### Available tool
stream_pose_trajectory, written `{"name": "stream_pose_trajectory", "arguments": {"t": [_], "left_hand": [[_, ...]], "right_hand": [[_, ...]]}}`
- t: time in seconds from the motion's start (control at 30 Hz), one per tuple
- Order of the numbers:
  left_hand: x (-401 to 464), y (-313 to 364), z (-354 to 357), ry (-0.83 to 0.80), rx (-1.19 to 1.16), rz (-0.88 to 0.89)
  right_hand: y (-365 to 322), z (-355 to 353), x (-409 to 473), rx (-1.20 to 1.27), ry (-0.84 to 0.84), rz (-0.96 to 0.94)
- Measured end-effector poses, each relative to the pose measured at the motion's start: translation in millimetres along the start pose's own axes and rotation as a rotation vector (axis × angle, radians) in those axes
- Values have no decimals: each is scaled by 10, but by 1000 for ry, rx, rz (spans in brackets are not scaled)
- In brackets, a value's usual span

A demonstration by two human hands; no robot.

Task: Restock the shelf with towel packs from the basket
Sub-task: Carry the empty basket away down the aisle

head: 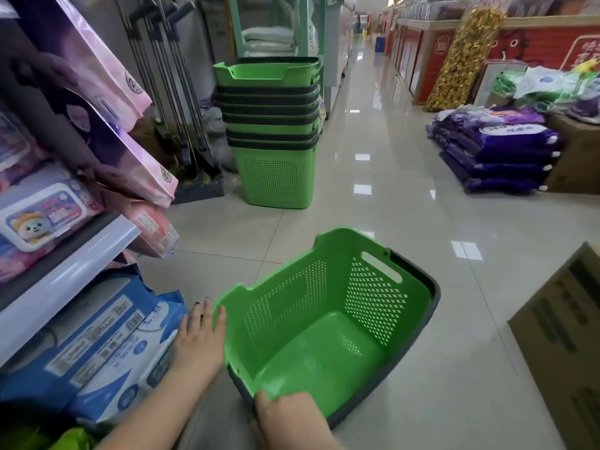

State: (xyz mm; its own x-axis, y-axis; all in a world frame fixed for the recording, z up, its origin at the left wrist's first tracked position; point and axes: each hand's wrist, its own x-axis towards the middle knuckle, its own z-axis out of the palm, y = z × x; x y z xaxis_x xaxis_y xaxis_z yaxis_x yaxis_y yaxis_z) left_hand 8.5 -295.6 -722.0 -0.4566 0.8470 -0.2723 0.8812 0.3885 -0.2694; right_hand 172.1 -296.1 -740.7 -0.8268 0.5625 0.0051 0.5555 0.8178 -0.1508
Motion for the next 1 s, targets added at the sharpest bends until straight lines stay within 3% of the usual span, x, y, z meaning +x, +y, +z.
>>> {"name": "stream_pose_trajectory", "arguments": {"t": [0.13, 0.23, 0.33, 0.47, 0.57, 0.8, 1.0], "left_hand": [[-221, 332, -10, 22, -307, 26], [-425, 516, -52, 67, -670, 32], [-576, 565, -31, 9, -807, 124], [-780, 743, 24, -95, -364, 288], [-799, 870, 61, -108, -209, 361], [-602, 605, 69, -92, -155, 364], [-464, 557, -107, 113, -46, 371]], "right_hand": [[5, 19, 87, 276, -77, 14], [162, -105, 160, 354, -113, 9], [603, -223, 91, 304, -87, 23], [1450, -399, -46, -28, -107, 185], [1832, -459, -171, -147, -220, 212], [1836, -454, -281, -126, -329, 207], [1660, -356, -271, -85, -320, 137]]}}
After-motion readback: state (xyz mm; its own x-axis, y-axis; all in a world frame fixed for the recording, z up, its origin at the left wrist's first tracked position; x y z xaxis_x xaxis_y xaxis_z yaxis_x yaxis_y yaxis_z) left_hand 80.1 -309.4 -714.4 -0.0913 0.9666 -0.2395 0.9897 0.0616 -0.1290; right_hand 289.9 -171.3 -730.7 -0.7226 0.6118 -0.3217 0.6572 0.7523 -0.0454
